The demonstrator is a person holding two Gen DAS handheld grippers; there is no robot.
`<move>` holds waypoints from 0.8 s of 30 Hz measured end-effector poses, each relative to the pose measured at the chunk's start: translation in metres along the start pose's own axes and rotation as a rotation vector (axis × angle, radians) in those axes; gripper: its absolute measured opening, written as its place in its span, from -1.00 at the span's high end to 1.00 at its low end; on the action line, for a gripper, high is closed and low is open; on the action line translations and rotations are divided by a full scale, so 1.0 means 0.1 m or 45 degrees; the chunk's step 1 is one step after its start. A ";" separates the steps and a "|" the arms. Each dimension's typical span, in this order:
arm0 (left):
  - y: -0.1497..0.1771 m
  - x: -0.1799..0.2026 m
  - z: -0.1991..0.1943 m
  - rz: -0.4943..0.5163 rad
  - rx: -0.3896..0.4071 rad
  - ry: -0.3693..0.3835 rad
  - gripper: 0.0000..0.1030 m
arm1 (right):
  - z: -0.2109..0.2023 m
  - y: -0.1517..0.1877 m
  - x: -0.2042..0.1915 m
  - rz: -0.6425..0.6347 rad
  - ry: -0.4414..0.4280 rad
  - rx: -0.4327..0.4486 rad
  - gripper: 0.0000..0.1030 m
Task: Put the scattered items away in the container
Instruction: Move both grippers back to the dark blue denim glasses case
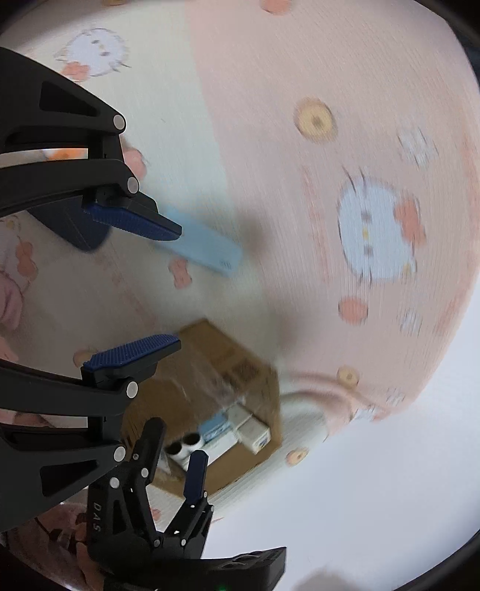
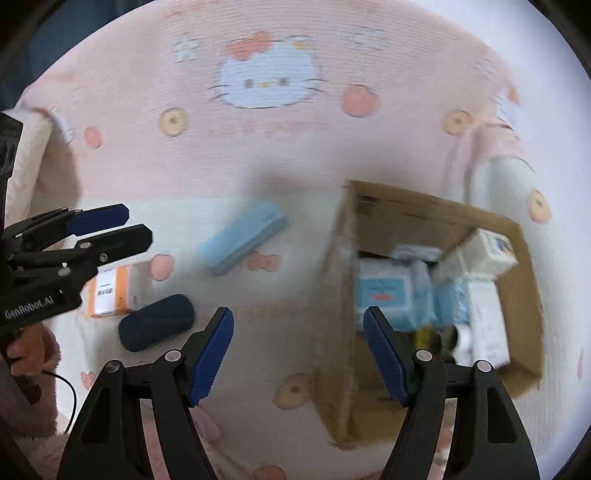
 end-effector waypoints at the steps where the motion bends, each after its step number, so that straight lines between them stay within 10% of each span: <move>1: 0.05 -0.10 -0.03 -0.030 0.007 -0.012 -0.11 | 0.03 -0.01 -0.06 -0.012 -0.024 0.003 -0.38; 16: 1.39 -1.28 -0.25 -0.477 0.033 -0.370 -0.11 | 0.86 0.18 -0.85 -0.223 -0.318 -0.050 -0.43; 24: 1.96 -1.50 0.03 -0.781 -0.054 -0.133 -0.11 | 1.09 0.39 -0.95 -0.235 -0.443 -0.007 -0.43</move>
Point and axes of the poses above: each gripper's, at about its wrist camera, not at the fingertips, and z roughly the way its jaws point, x to its right, y to its underside, the point moved 4 cm from there along z, roughly the way its jaws point, and after that the axes turned 2 degrees about x, right-handed, at the moved point
